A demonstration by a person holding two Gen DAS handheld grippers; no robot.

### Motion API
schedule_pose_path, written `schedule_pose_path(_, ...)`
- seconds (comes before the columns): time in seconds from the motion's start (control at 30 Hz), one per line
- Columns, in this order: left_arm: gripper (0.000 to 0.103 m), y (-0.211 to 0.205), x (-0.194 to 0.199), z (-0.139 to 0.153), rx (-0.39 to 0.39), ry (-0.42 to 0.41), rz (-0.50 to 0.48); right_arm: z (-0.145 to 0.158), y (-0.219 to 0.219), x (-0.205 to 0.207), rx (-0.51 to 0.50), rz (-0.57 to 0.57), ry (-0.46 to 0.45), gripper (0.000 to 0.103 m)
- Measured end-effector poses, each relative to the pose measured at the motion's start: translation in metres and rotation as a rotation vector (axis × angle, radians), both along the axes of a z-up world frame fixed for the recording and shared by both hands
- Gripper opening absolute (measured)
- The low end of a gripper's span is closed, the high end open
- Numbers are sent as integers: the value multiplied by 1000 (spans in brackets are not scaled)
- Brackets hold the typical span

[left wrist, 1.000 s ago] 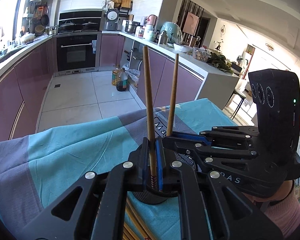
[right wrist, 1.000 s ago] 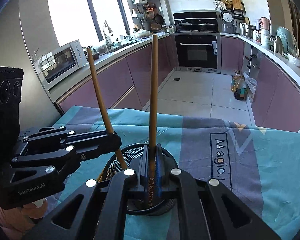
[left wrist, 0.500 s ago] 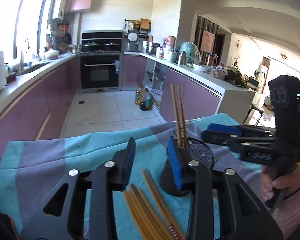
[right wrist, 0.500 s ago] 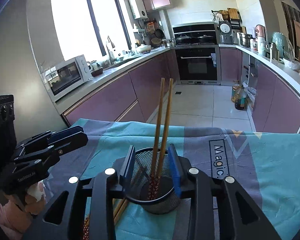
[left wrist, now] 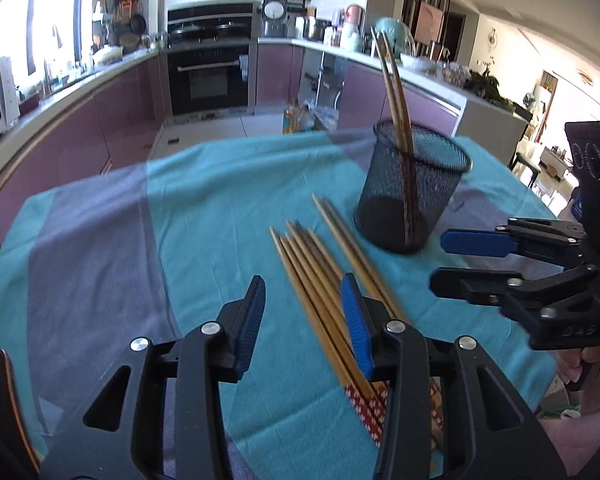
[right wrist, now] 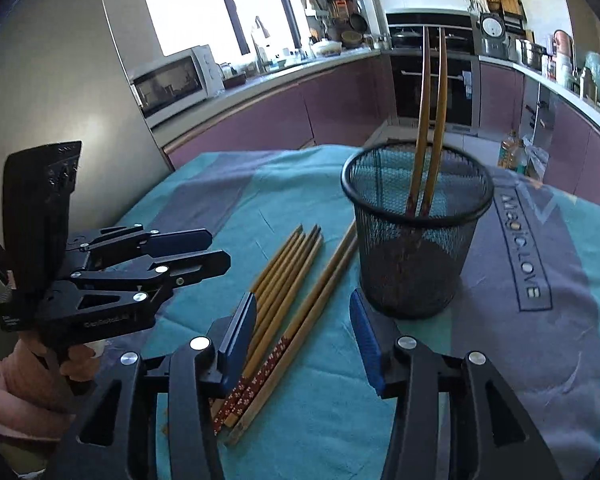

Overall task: Organize utensils
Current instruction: 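Lower the chopstick into the mesh cup and open the right tool while the left tool releases its own, then grasp another chopstick from the pile with the right tool while the left tool grasps one too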

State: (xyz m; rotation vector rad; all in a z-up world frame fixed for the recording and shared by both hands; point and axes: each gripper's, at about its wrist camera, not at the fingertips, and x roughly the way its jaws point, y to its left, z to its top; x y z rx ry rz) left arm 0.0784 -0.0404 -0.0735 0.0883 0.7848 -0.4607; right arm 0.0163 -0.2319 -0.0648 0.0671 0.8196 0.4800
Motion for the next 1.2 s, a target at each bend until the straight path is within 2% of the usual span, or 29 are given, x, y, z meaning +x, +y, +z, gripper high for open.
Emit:
schedule_pose_path(0.17,39,-1,-6,-22,14,38,-12,-15,9,1,-29,-17,39,45)
schedule_pose_path(0.3,38,-9,-5,-23,18,62,-16,-22,18,-3,-61,-21,44,45)
schedule_pose_path(0.57,38,-13,0,-31,31,97,-10,-27,14,0,-73,-35,70,35)
schedule_pose_path(0.83,37,-14,6,-36,28,116,-6,-27,9,-4,-99,-30,76,33)
schedule_pose_path(1.0,34,-16,9,-37,38,121,-4,-23,13,-11,-190,-41,39,33)
schedule_pose_path(1.2,34,-20,19,-38,52,131,3,-25,11,5,-161,-69,48,33)
